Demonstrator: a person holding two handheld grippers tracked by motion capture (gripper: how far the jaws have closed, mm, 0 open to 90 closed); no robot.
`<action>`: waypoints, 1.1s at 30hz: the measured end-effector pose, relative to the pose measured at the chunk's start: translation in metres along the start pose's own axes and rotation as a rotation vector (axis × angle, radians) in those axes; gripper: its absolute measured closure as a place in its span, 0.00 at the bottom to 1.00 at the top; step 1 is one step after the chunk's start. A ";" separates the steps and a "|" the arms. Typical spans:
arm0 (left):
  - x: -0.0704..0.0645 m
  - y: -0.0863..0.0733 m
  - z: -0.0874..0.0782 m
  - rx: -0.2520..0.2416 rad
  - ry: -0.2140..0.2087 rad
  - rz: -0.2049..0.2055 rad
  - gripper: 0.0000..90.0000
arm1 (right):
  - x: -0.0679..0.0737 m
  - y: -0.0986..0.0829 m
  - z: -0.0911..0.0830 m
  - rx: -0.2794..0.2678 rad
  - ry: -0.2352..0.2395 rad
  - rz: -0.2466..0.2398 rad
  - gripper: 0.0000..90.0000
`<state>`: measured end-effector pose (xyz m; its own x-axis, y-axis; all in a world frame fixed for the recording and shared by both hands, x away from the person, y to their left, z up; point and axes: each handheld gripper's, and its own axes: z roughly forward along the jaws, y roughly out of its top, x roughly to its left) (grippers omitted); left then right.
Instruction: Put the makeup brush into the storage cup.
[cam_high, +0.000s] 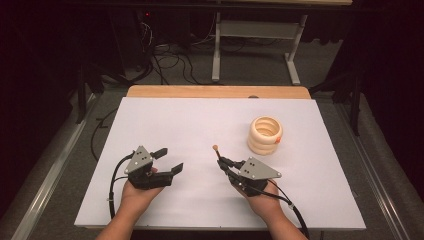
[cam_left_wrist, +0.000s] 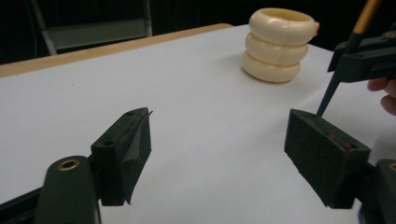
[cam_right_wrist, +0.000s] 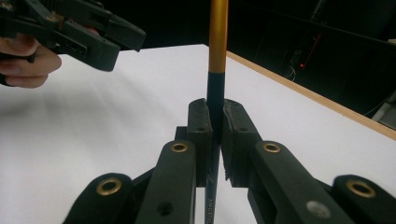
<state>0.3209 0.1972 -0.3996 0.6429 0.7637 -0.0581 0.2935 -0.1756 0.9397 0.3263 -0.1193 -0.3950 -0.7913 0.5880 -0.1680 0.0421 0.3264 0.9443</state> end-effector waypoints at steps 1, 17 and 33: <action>-0.001 0.000 0.001 0.003 0.003 0.009 0.19 | 0.000 0.000 0.000 -0.001 0.001 -0.005 0.94; -0.004 -0.004 0.006 0.016 -0.023 -0.027 0.00 | -0.001 0.001 -0.005 -0.005 0.003 -0.009 0.94; -0.001 -0.007 0.003 0.002 -0.031 -0.042 0.00 | -0.016 0.003 -0.021 -0.036 -0.033 0.030 0.94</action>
<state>0.3207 0.1960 -0.4072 0.6512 0.7512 -0.1081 0.3221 -0.1446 0.9356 0.3259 -0.1433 -0.3837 -0.7696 0.6212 -0.1478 0.0431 0.2816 0.9586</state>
